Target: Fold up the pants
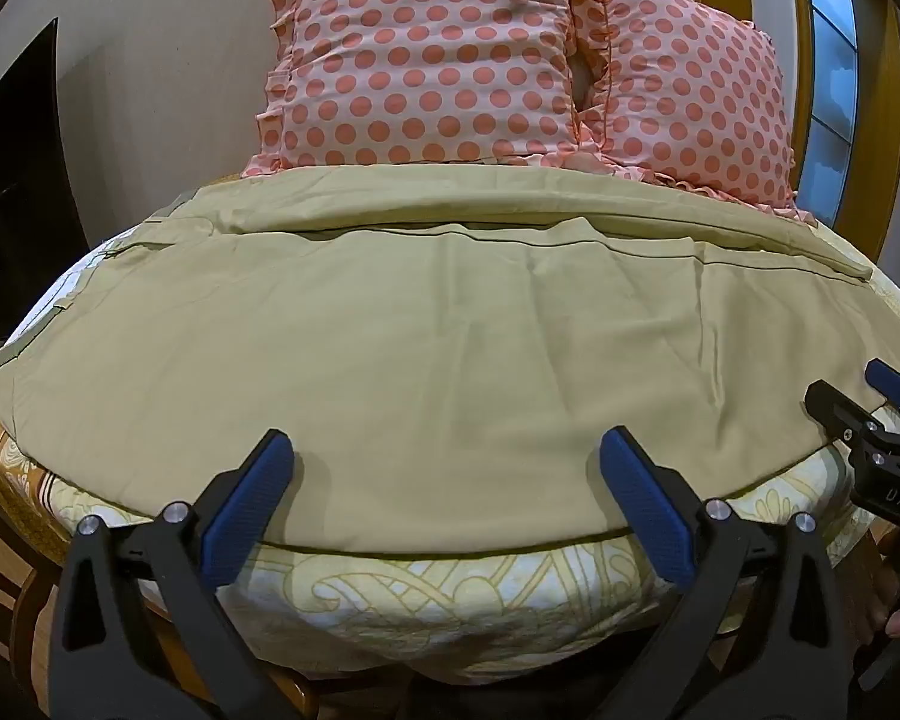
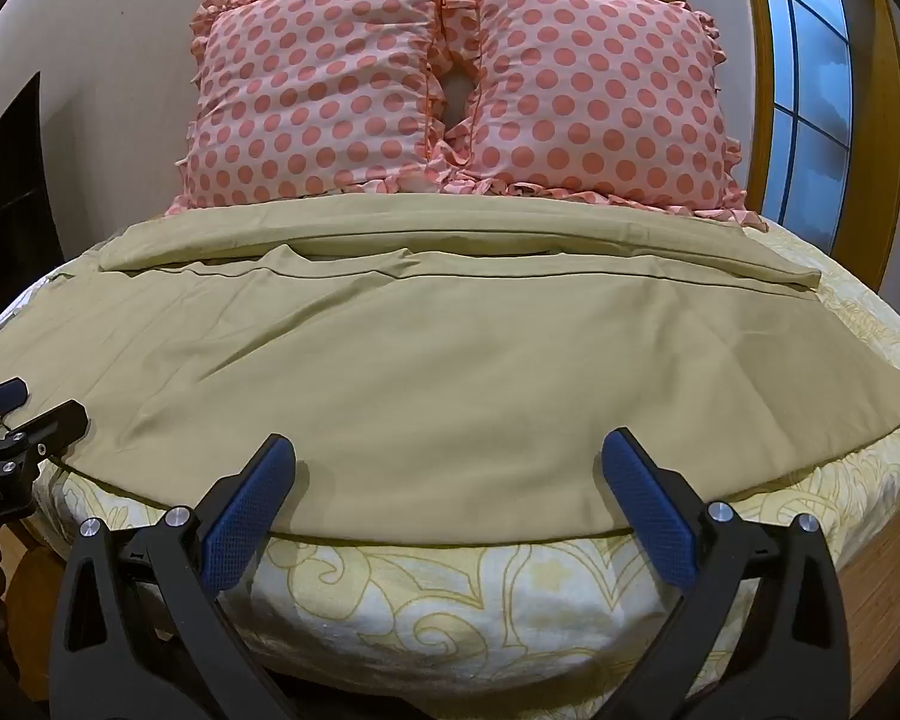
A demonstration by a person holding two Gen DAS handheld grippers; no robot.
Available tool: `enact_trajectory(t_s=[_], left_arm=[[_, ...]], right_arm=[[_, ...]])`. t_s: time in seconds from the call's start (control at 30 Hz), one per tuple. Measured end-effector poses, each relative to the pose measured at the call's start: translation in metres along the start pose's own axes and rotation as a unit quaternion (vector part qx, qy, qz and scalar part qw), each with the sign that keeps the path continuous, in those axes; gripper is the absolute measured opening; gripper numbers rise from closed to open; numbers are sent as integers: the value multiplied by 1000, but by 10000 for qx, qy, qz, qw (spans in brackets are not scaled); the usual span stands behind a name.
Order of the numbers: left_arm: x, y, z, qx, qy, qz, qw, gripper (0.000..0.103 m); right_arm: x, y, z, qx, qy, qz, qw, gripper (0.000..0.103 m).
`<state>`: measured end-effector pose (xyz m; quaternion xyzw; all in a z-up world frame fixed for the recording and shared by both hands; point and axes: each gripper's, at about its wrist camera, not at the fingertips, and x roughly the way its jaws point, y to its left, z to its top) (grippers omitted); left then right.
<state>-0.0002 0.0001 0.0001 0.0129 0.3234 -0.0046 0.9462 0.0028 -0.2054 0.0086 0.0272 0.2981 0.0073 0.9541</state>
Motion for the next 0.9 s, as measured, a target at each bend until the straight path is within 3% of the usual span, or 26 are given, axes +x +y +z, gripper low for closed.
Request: enact_trajectory(t_s=[0.9], left_arm=[[0,0,0,7,-6,4,10000,101]], right_arm=[[0,0,0,-3,-42,0,10000,102]])
